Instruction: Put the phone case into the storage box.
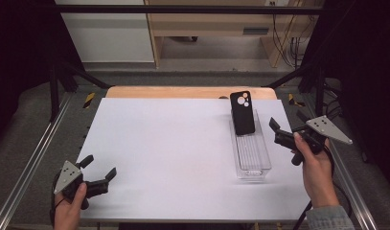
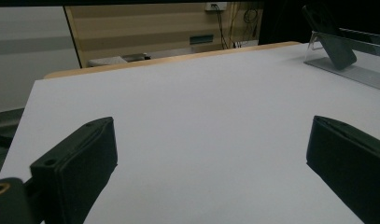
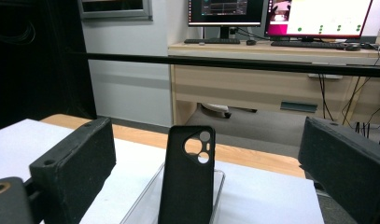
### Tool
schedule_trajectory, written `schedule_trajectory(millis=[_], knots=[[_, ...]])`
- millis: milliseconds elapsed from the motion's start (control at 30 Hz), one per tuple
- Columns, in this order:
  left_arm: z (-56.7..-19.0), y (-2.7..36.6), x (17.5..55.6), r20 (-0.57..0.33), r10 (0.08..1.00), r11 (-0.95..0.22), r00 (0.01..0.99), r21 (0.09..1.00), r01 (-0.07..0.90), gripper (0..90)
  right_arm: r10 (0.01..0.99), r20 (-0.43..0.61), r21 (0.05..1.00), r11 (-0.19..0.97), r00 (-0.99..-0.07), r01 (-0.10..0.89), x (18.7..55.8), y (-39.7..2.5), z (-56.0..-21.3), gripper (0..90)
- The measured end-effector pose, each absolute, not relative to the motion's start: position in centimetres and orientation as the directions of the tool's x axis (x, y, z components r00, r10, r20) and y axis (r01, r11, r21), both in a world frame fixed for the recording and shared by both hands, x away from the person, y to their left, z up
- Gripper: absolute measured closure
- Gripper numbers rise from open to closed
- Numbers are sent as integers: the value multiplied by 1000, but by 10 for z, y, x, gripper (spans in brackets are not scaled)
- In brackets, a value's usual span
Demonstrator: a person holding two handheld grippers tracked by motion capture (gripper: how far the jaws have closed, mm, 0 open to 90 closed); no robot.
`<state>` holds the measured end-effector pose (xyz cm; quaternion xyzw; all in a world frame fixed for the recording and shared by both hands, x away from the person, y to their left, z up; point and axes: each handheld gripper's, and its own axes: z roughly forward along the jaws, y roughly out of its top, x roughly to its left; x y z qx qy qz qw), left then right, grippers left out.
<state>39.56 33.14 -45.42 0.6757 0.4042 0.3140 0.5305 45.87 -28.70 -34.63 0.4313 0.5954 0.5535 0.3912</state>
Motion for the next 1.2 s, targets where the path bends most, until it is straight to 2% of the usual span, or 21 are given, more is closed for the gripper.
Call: schedule_trajectory(millis=[533, 1200], knots=[[-454, 330, 395, -5, 878, -110, 478, 971, 213, 20, 949, -18, 992, 55, -316, 109, 440, -297, -359, 36], [-453, 330, 394, 2, 877, -116, 480, 971, 208, 21, 952, 32, 993, 6, -306, 120, 412, -320, -368, 21]])
